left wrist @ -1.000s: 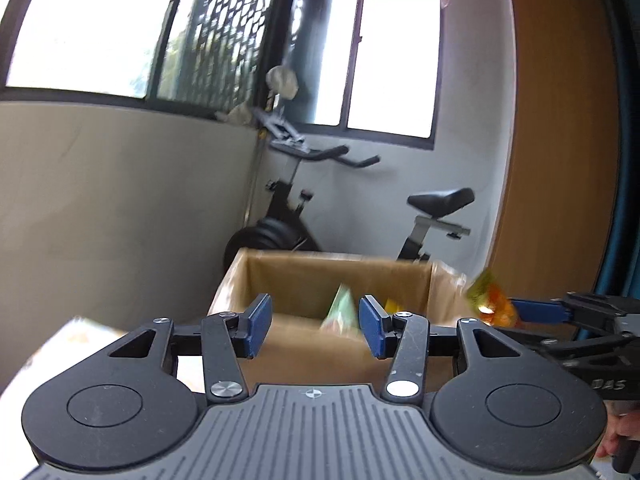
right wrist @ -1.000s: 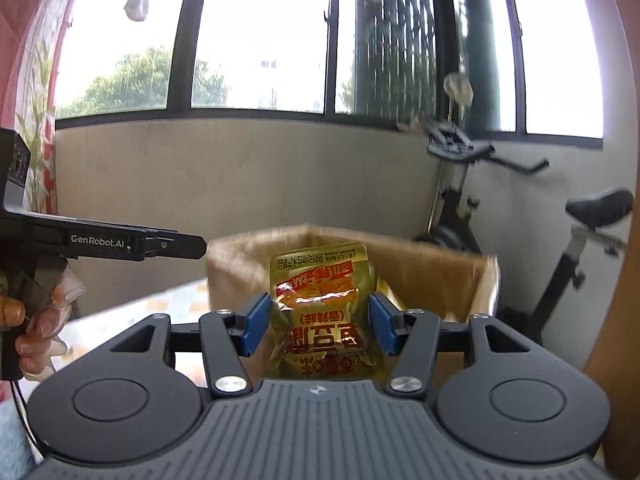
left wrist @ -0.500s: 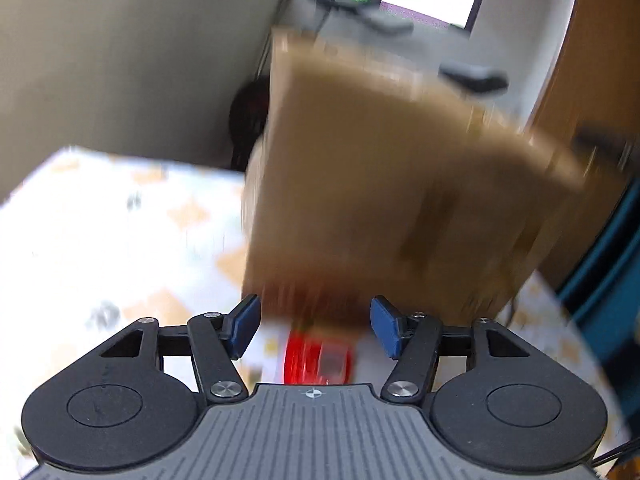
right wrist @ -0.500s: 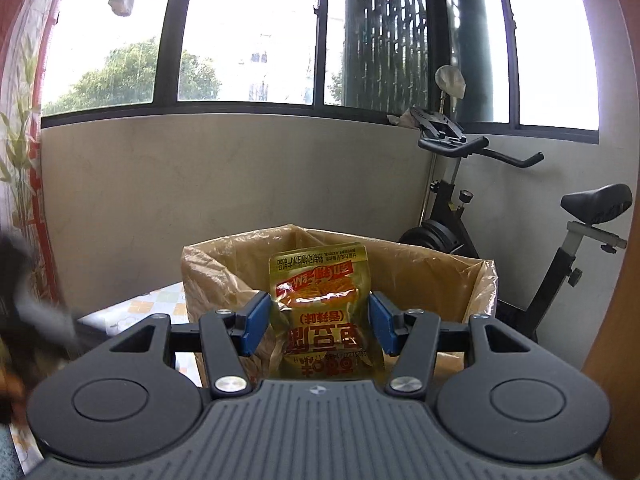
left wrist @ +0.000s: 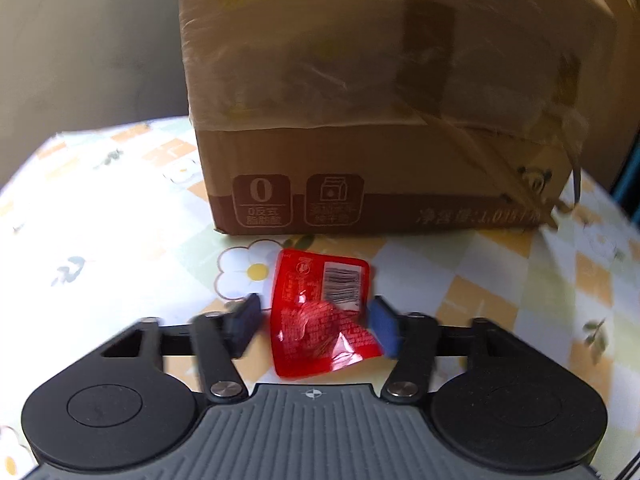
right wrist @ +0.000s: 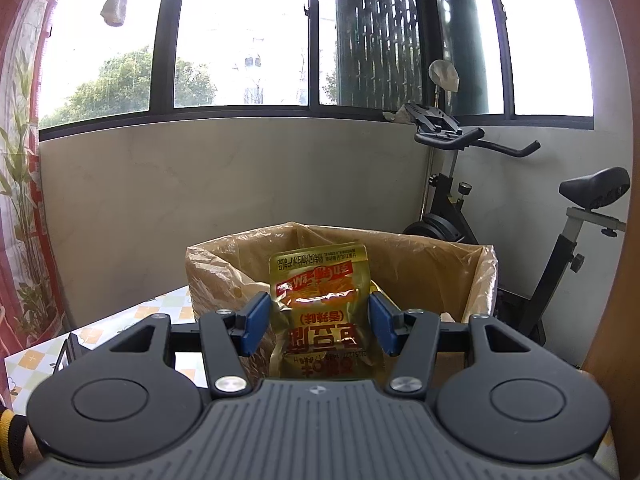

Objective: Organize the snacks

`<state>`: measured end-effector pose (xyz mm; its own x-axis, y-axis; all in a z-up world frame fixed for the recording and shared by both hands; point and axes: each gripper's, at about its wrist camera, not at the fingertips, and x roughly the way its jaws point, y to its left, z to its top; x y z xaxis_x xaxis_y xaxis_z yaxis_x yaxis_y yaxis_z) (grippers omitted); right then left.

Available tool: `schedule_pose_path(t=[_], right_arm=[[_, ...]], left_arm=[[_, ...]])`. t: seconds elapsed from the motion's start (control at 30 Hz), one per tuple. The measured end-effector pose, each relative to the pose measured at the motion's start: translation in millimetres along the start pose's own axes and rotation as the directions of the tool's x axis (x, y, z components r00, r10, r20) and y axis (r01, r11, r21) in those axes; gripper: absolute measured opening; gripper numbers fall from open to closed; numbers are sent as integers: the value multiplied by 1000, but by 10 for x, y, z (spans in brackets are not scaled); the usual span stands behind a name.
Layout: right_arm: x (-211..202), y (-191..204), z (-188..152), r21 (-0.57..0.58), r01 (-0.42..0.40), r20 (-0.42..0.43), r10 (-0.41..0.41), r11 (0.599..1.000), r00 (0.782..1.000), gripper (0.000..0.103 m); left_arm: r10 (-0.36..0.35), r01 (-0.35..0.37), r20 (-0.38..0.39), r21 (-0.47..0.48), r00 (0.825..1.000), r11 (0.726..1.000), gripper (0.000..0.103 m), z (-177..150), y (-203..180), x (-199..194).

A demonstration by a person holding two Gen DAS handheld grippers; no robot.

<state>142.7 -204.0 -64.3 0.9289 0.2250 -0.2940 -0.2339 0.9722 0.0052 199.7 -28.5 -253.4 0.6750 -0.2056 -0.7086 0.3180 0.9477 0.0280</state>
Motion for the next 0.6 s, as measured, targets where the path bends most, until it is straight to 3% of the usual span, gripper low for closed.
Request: schedule_pose_path(t=[0.17, 0.23, 0.3, 0.37, 0.4, 0.5, 0.57, 0.6], right_arm=[[-21, 1, -4, 12, 1, 4, -1, 1000, 1000, 57], [-24, 0, -4, 12, 1, 4, -1, 1000, 1000, 57], [-32, -5, -10, 12, 0, 7, 0, 1000, 1000, 57], [-34, -6, -5, 13, 0, 8, 0, 1000, 1000, 57], [-28, -1, 0, 13, 1, 10, -1, 1000, 1000, 57], [-37, 15, -6, 19, -1, 16, 1, 1000, 1000, 57], [-52, 25, -19, 17, -6, 18, 5, 1000, 1000, 57], [-59, 31, -23, 16, -8, 18, 8, 1000, 1000, 57]], left_arm=[[-44, 44, 12, -69, 999, 997, 48, -75, 135, -152], [-47, 50, 35, -100, 998, 994, 35, -108, 218, -270], [-48, 53, 47, -115, 998, 992, 32, -104, 263, -384], [-58, 63, 54, -108, 997, 992, 18, -97, 307, -474], [-55, 60, 44, -105, 998, 993, 16, -93, 323, -479], [-99, 99, 4, -92, 995, 991, 19, -114, 295, -443], [-74, 73, -13, -68, 997, 995, 36, -138, 223, -410], [-65, 64, -18, -72, 998, 995, 54, -149, 206, -405]])
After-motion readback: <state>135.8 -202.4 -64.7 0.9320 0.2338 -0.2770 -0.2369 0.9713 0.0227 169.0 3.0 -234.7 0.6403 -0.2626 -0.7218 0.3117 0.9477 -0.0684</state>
